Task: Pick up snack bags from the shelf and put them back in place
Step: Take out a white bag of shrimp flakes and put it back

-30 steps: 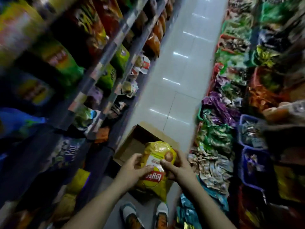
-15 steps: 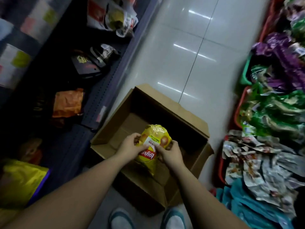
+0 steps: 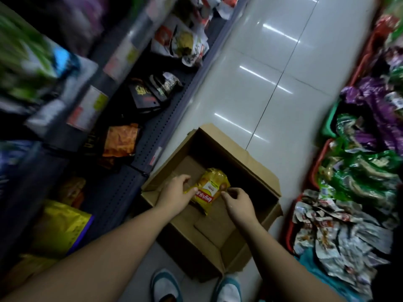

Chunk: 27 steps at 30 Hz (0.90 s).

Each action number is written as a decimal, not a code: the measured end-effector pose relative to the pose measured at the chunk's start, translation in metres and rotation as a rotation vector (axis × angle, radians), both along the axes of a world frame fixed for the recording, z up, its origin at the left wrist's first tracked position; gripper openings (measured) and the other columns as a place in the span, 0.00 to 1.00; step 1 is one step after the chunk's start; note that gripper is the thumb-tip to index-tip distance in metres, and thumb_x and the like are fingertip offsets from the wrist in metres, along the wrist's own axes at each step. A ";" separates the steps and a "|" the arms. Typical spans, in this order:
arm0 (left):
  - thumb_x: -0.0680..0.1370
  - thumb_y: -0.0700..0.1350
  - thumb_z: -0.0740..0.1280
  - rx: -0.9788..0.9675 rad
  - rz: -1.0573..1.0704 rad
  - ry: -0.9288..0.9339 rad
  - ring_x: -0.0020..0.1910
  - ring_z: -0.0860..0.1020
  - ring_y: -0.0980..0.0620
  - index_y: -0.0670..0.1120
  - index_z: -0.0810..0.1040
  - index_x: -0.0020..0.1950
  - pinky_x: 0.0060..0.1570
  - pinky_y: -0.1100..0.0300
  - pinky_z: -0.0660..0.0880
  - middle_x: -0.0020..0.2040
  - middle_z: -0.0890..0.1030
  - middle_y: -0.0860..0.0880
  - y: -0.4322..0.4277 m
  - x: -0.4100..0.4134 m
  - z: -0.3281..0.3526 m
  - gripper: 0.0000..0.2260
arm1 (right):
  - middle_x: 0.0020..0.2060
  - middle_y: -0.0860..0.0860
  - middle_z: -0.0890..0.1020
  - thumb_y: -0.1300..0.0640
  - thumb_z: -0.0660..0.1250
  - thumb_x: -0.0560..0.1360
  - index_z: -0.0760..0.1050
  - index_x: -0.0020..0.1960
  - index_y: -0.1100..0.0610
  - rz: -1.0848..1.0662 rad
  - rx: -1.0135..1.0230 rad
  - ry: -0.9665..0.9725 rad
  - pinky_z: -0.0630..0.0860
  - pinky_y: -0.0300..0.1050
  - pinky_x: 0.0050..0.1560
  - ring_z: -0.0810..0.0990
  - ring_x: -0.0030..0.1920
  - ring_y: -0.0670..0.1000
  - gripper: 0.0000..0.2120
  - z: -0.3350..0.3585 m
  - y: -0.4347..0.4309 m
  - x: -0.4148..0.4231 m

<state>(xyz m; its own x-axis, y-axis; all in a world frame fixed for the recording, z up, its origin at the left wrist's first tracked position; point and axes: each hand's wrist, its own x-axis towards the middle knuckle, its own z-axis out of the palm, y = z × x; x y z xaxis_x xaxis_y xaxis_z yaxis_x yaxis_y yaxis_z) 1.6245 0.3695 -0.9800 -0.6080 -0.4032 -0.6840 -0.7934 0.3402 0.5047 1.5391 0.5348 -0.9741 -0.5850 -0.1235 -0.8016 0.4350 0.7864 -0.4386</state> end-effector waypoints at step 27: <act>0.74 0.54 0.71 -0.935 0.389 0.704 0.64 0.77 0.52 0.49 0.76 0.67 0.61 0.64 0.70 0.64 0.79 0.51 -0.034 0.190 0.893 0.23 | 0.46 0.48 0.84 0.52 0.75 0.74 0.79 0.55 0.53 0.973 -0.891 1.045 0.78 0.37 0.47 0.83 0.47 0.49 0.12 0.890 -0.137 0.068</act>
<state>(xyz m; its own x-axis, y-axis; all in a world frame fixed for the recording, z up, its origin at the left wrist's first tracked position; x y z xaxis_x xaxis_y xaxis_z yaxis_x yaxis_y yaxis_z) 1.8147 0.3357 -0.0867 -0.4574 -0.7978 0.3927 -0.5761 0.6023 0.5526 1.6075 0.3981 -0.0839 -0.2224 -0.9030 0.3677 -0.7741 -0.0658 -0.6297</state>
